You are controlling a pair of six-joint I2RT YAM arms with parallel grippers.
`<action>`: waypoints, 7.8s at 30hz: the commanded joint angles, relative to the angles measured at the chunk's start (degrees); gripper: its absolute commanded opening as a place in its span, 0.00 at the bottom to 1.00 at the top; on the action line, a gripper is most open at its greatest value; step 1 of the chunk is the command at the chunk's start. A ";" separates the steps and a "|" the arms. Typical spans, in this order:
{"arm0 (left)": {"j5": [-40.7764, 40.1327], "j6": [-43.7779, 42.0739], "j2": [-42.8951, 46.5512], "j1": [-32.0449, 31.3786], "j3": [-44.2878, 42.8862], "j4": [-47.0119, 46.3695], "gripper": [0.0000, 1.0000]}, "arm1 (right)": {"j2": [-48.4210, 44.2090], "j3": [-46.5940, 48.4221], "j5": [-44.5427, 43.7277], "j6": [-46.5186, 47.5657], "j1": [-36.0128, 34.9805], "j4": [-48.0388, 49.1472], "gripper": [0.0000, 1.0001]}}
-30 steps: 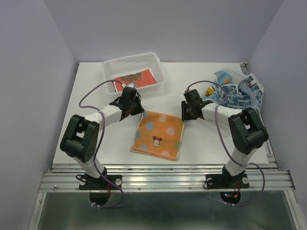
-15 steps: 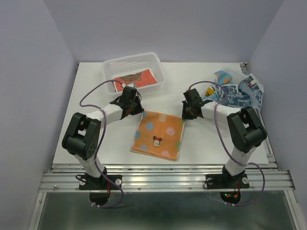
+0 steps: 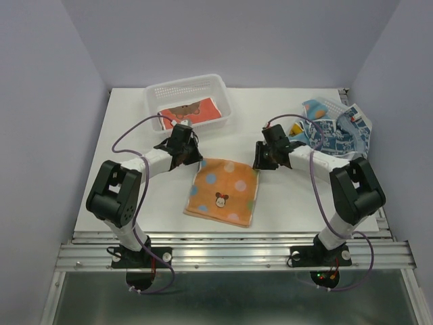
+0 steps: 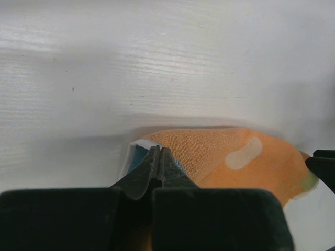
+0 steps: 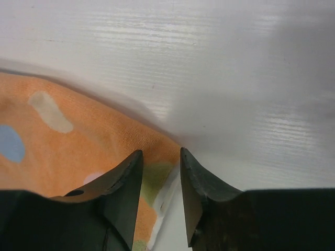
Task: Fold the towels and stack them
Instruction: Fold the towel, then neatly place the folded towel into the bin
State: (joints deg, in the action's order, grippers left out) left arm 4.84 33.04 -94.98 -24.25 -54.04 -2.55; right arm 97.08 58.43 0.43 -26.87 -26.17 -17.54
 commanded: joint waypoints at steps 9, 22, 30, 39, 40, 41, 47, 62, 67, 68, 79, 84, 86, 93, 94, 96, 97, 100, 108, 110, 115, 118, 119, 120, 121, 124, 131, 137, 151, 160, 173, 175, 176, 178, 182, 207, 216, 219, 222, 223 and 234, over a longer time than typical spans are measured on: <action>1.84 -0.87 2.34 0.52 0.16 -1.58 0.00 | -2.07 -1.04 -0.69 6.13 0.07 -0.47 0.52; 1.22 -1.40 0.94 0.52 -1.33 -0.97 0.00 | 3.64 -0.16 -6.92 4.46 0.07 -1.71 0.30; 1.14 -1.92 0.41 0.61 -3.00 -0.35 0.00 | 3.47 1.24 -4.65 7.01 0.07 1.45 0.01; -0.71 -0.96 5.15 0.70 -0.02 -0.09 0.00 | -6.63 -1.91 -0.69 8.86 -0.81 1.81 0.01; -0.71 -0.70 6.11 0.70 1.03 -0.09 0.00 | -8.20 -3.57 -0.69 8.25 -1.85 1.72 0.01; -0.71 -0.61 6.64 0.70 1.65 -0.18 0.00 | -9.00 -4.29 -0.78 7.89 -2.47 1.63 0.01; -0.97 0.80 10.07 0.70 6.13 -0.97 0.00 | -14.19 -7.89 -3.40 5.34 -8.62 0.40 0.01; 0.52 7.56 30.02 0.52 26.00 -0.71 0.00 | -25.61 -18.52 -1.66 -3.27 -19.78 0.22 0.01; 1.66 9.23 37.05 0.34 29.34 2.28 0.00 | -29.04 -20.46 -1.31 -5.55 -23.57 0.49 0.01; 1.40 9.33 37.84 0.34 29.52 2.46 0.00 | -29.66 -20.73 -1.39 -5.73 -23.75 0.40 0.01; 2.63 13.28 48.83 0.17 32.60 12.11 0.00 | -35.82 -24.42 3.26 -7.84 -25.42 0.40 0.01; 2.19 15.82 50.94 0.08 33.91 16.25 0.00 | -35.55 -27.49 5.46 -10.04 -26.03 2.07 0.01; 1.32 17.06 51.12 -0.01 34.35 19.06 0.00 | -35.99 -28.81 5.90 -11.00 -26.12 2.68 0.01; 2.63 18.64 52.09 -0.01 35.85 20.39 0.00 | -35.38 -31.89 10.90 -12.06 -26.30 6.90 0.02; 2.89 18.73 52.09 -0.01 35.93 20.56 0.00 | -34.77 -32.07 11.00 -12.24 -26.30 6.99 0.03; 3.94 18.82 52.52 -0.01 36.11 20.74 0.00 | -34.41 -32.07 11.35 -12.33 -26.38 6.82 0.04; 4.30 18.82 52.79 -0.01 36.29 20.83 0.00 | -34.41 -32.15 11.35 -12.50 -26.56 6.73 0.05; 5.26 19.26 53.84 -0.01 36.73 21.18 0.09 | -35.55 -33.56 11.96 -13.29 -26.74 6.29 0.14; 3.52 20.05 57.35 -0.01 34.97 23.29 0.95 | -42.13 -32.08 10.65 -12.33 -26.74 2.34 0.89; 2.72 19.79 57.63 -0.10 34.09 23.29 0.99 | -43.89 -31.28 9.77 -11.19 -26.74 1.63 1.00; -1.15 17.50 51.93 -0.10 32.68 18.90 0.99 | -47.07 -29.35 5.73 -9.78 -26.74 0.05 1.00; 0.43 14.70 45.35 -0.97 32.33 15.04 0.98 | -47.33 -28.73 3.88 -9.51 -26.74 -0.48 1.00; 0.43 14.43 43.93 -2.19 32.42 14.24 0.98 | -47.24 -28.64 3.79 -9.51 -26.74 -0.56 1.00; 0.52 14.34 41.57 -2.99 32.42 12.84 0.96 | -47.16 -28.73 3.71 -9.51 -26.74 -0.65 1.00; 0.43 14.25 40.58 -3.69 32.42 12.31 0.94 | -47.16 -28.81 3.70 -9.51 -26.74 -0.65 1.00; -1.40 15.47 39.17 -8.08 31.28 12.39 0.86 | -47.16 -28.99 3.35 -9.69 -26.65 -0.83 1.00; -7.47 17.06 32.86 -13.62 27.95 14.23 0.63 | -47.77 -28.55 3.27 -9.25 -26.65 -2.14 1.00; -9.76 17.41 27.84 -16.09 24.52 16.17 0.55 | -50.22 -28.99 3.27 -9.42 -26.65 -2.59 1.00; -18.46 16.54 29.94 -16.88 17.75 24.01 0.81 | -51.38 -29.08 1.42 -8.99 -26.74 -3.82 1.00; -15.30 11.61 21.34 -16.79 15.37 19.33 0.81 | -52.95 -28.99 0.01 -8.72 -26.74 -5.14 1.00; -12.92 10.12 14.30 -19.60 15.29 18.54 0.12 | -54.71 -28.46 -2.89 -7.76 -26.74 -6.19 1.00; -14.59 9.94 12.37 -20.04 14.15 19.07 0.00 | -54.80 -28.29 -3.06 -7.58 -26.74 -5.67 1.00; -15.90 10.20 12.01 -20.92 12.66 19.94 0.00 | -54.80 -28.29 -3.24 -7.23 -26.74 -5.49 1.00; -19.77 10.64 11.40 -21.80 10.90 21.00 0.00 | -55.15 -28.37 -4.02 -6.79 -26.65 -4.70 1.00; -27.15 10.65 10.43 -23.38 5.01 22.41 0.00 | -58.22 -30.83 -9.47 -7.40 -26.65 0.21 1.00; -45.55 -16.94 -29.82 -19.35 -71.62 36.73 0.00 | -80.82 -40.42 -30.05 -7.40 -26.74 6.99 1.00; -33.78 -22.66 -28.51 -11.72 -79.19 31.46 0.00 | -79.50 -40.15 -30.40 -7.84 -26.74 7.17 1.00; -31.74 -22.75 -28.59 -8.20 -80.95 31.55 0.00 | -78.97 -39.98 -30.22 -8.11 -26.74 7.17 1.00; -28.49 -22.84 -28.68 -5.73 -81.75 31.37 0.00 | -78.36 -39.80 -30.22 -8.55 -26.74 7.17 1.00; -27.35 -22.58 -28.86 -4.24 -81.92 30.94 0.00 | -78.18 -39.71 -30.40 -8.55 -26.74 7.26 1.00; -23.48 -19.60 -32.11 2.19 -81.49 28.56 0.00 | -76.42 -38.40 -31.27 -11.18 -26.74 4.09 1.00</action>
State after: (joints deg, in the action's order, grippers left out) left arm -20.69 11.73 -127.48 -23.14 -132.57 28.84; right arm 20.58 19.00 -28.58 -36.45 -52.60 -13.72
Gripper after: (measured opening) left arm 0.048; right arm 0.999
